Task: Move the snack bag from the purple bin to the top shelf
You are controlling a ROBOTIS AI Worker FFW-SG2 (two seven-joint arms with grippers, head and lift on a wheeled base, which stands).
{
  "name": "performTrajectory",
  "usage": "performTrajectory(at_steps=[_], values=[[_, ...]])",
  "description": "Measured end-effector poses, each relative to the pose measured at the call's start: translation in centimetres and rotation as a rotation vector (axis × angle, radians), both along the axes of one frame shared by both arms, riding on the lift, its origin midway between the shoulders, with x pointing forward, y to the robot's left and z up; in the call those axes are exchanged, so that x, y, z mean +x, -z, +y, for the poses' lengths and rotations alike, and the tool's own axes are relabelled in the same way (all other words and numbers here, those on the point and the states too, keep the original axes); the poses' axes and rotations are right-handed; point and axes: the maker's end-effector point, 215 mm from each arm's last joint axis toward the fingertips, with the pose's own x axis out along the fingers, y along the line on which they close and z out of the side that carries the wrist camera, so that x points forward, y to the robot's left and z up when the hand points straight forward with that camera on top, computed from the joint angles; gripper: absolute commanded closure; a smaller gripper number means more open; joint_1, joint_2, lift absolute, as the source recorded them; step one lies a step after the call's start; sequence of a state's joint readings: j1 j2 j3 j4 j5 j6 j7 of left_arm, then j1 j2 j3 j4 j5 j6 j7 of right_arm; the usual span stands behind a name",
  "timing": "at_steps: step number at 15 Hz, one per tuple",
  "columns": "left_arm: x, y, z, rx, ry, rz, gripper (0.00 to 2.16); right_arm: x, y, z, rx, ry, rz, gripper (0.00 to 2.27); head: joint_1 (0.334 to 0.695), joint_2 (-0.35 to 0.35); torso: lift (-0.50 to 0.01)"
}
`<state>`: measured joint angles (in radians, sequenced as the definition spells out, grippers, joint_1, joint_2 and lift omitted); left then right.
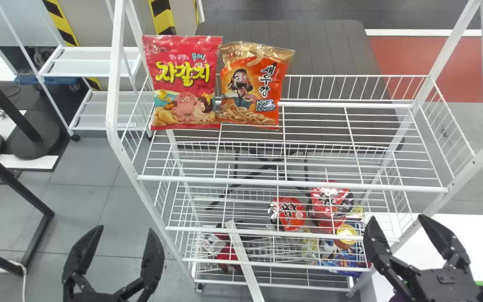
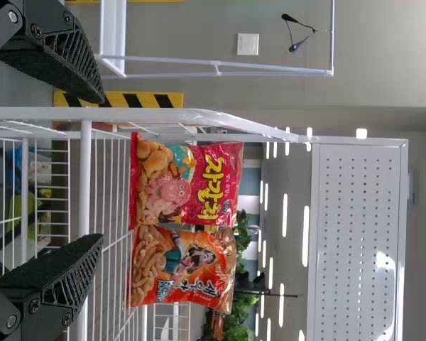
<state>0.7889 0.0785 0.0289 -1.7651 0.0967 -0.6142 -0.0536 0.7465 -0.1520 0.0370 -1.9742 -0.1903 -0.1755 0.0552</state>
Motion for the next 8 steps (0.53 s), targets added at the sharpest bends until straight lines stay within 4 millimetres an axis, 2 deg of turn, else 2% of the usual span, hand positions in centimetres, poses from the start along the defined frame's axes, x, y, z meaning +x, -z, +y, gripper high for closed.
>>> performTrajectory(at_steps=[8], values=[[-0.16,-0.04,-0.08,0.005,-0.008,-0.001,0.15,0.02,-0.19,0.45,-0.001,-0.007,-0.011,0.17,0.695,0.071,0.000]])
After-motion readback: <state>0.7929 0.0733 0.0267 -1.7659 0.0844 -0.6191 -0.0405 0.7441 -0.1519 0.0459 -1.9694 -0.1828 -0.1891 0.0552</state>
